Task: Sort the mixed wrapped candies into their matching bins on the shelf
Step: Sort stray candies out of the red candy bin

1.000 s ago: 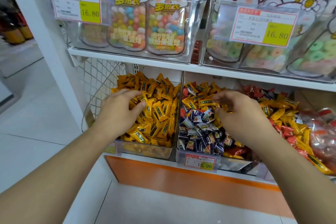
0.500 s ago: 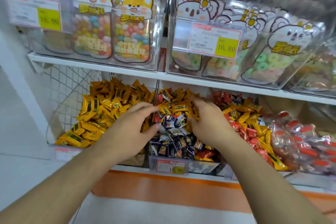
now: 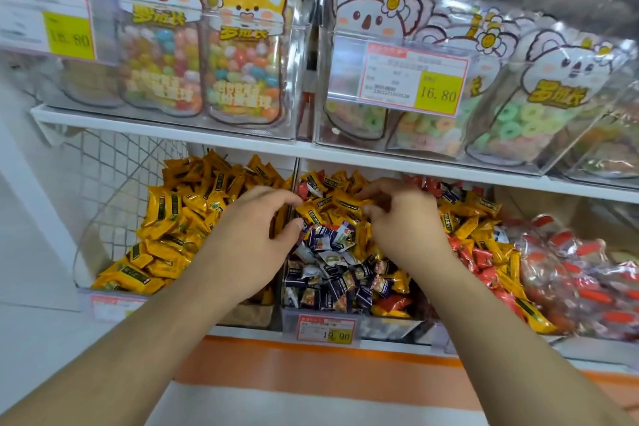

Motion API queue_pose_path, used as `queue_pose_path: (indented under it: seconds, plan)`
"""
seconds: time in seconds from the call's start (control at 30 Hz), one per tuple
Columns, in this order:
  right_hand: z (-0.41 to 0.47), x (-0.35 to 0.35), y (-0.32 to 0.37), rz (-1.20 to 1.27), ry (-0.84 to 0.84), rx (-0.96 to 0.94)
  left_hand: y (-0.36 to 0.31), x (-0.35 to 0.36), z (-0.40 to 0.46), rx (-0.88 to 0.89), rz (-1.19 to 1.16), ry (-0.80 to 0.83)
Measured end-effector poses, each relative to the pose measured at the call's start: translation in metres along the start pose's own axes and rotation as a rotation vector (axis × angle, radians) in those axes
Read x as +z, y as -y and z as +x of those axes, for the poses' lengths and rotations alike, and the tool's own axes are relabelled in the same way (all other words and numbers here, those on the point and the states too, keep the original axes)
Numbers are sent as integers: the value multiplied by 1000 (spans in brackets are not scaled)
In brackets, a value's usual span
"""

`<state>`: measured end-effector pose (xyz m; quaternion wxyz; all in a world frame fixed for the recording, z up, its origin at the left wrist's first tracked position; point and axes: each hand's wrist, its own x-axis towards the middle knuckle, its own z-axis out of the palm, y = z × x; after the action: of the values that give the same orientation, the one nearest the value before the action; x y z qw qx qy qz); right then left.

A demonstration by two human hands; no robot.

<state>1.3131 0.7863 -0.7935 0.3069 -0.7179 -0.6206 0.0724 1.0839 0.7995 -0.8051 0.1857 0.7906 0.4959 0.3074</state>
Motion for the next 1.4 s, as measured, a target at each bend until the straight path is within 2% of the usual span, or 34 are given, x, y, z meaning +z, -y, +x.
queue_pose_path:
  seconds: [0.1,0.17,0.27,0.33,0.43,0.53,0.87,0.93,1.27,1.4]
  plan:
    - [-12,-12,12,178,9,32,-8,-2,1,4,-78,-11]
    - [-22,-15,28,329,93,-17,-14,-6,-3,-1,-150,17]
    - [-31,-10,43,337,186,-133,-17,-16,-10,1,-153,30]
    - [-30,-7,41,335,176,-90,-11,-26,-13,-13,-122,-35]
    - [-26,-13,24,234,107,15,6,-39,-13,-100,-61,-118]
    - [-25,-18,6,113,110,75,18,-44,-14,-153,46,-75]
    - [-22,-7,3,-315,415,21,-6,-13,-16,43,55,133]
    - [-22,-7,2,-313,386,18,-5,-8,-15,49,62,141]
    - [-33,-18,-3,85,81,76,-15,0,-11,79,42,46]
    - [-37,-30,5,343,-10,135,-27,1,-13,89,-37,21]
